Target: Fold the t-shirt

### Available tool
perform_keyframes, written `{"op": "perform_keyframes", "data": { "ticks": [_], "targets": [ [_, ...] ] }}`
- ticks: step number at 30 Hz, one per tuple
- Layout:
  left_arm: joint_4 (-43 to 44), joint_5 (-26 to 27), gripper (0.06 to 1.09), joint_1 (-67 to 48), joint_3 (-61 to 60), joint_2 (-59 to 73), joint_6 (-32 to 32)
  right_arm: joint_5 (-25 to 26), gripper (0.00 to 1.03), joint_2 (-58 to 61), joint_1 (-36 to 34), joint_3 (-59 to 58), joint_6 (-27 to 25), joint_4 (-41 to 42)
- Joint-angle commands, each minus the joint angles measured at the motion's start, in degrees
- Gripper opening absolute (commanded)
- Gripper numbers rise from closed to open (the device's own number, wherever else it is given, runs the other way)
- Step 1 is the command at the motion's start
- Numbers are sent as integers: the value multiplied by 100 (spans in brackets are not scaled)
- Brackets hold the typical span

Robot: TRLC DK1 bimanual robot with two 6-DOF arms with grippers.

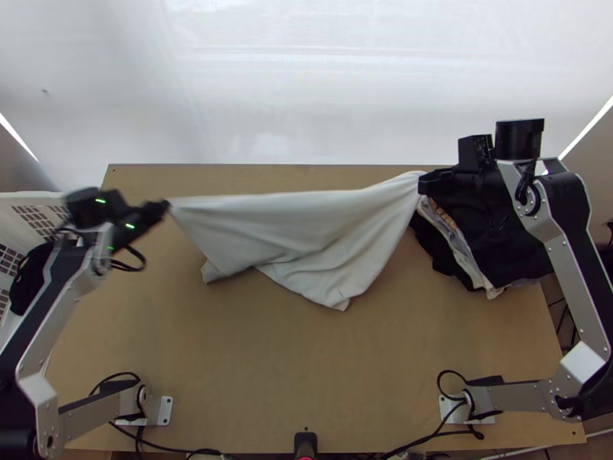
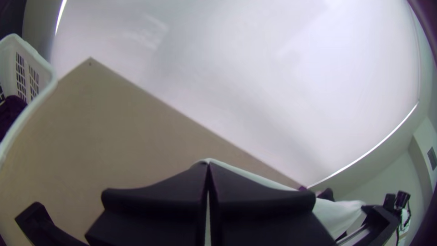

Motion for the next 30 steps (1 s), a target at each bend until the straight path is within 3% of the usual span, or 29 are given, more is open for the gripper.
{"op": "perform_keyframes", "data": {
  "ticks": [1, 7, 11, 16, 30],
  "targets": [
    [-439, -164, 9, 1031, 993, -897, -117, 412, 3, 312, -283, 107, 359, -29],
    [-316, -823, 9, 820, 1397, -967, -143, 781, 3, 602, -20, 415, 315, 130],
    [-316, -1289, 9, 609, 1995, -967, -266, 974, 3, 778, 262, 1311, 236, 94],
    [-518, -1316, 9, 635, 2681, -1248, -284, 965, 3, 470, 314, 2225, 201, 147],
    [-650, -1052, 9, 1048, 3208, -2725, -292, 974, 3, -1692, 349, 2656, 148, 868]
  ]
}}
